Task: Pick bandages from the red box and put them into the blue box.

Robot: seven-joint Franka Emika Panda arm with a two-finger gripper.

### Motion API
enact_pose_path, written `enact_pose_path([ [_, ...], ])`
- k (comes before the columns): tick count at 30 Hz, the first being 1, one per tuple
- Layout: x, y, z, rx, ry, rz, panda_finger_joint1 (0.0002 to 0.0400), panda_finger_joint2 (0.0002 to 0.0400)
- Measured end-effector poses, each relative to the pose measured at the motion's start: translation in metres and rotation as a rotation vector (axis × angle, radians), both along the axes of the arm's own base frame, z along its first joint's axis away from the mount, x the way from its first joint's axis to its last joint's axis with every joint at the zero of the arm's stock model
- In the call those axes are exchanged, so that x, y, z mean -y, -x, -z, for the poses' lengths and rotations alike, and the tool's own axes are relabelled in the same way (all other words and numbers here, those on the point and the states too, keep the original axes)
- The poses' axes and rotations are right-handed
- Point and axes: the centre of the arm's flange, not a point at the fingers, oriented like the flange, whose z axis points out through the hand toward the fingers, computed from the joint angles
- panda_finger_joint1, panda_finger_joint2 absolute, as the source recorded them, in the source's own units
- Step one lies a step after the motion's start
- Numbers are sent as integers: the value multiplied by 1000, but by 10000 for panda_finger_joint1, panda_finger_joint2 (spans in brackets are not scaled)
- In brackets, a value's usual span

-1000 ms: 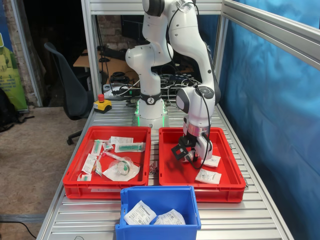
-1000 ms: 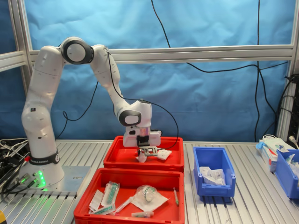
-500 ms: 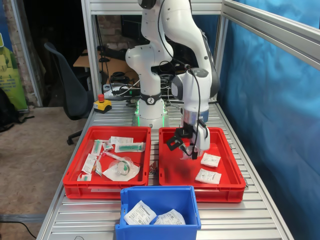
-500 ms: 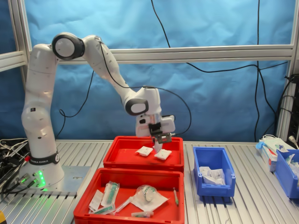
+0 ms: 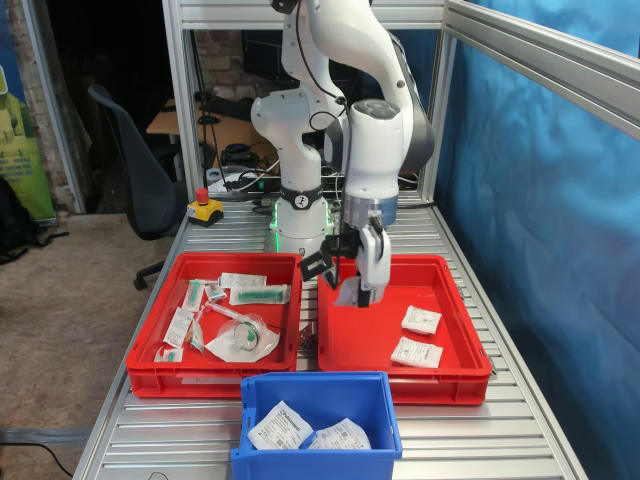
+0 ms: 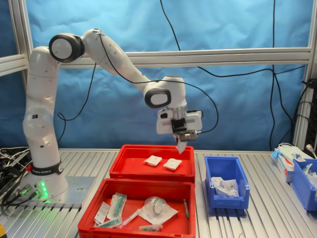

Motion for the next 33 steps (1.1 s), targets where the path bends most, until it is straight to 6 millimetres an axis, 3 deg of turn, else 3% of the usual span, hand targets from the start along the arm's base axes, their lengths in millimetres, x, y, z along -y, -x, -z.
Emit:
enact_pose_path([
  [7,22,-25,-43,-6,12,49,67,67],
  [18,41,-56,-97,43,20,90,67,67],
  [25,53,-81,-108,77,30,111,67,67],
  [33,73,-111,-99,91,45,141,67,67],
])
